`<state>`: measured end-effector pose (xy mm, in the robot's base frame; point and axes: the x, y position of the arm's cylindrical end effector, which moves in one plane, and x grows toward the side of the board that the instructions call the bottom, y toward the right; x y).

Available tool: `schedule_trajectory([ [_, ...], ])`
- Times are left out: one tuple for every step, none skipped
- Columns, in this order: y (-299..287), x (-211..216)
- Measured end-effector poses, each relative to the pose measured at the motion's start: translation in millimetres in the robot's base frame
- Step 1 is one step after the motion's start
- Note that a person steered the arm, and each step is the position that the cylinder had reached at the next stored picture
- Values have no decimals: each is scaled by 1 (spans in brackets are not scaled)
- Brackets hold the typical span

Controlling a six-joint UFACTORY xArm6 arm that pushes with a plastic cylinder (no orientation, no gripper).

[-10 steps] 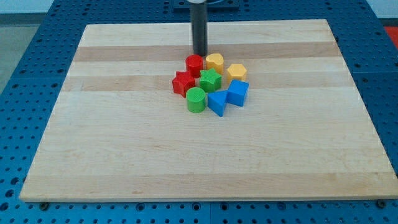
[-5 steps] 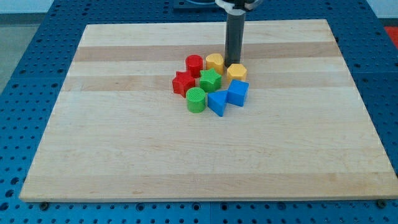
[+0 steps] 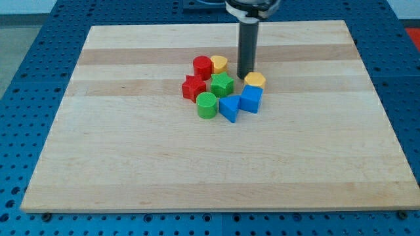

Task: Move the yellow hexagon to the top right of the blue cube

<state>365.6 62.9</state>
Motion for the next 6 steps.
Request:
schedule_trajectory([
  [22, 4],
  [48, 7],
  [69, 26],
  [72, 57],
  [63, 68],
  [63, 68],
])
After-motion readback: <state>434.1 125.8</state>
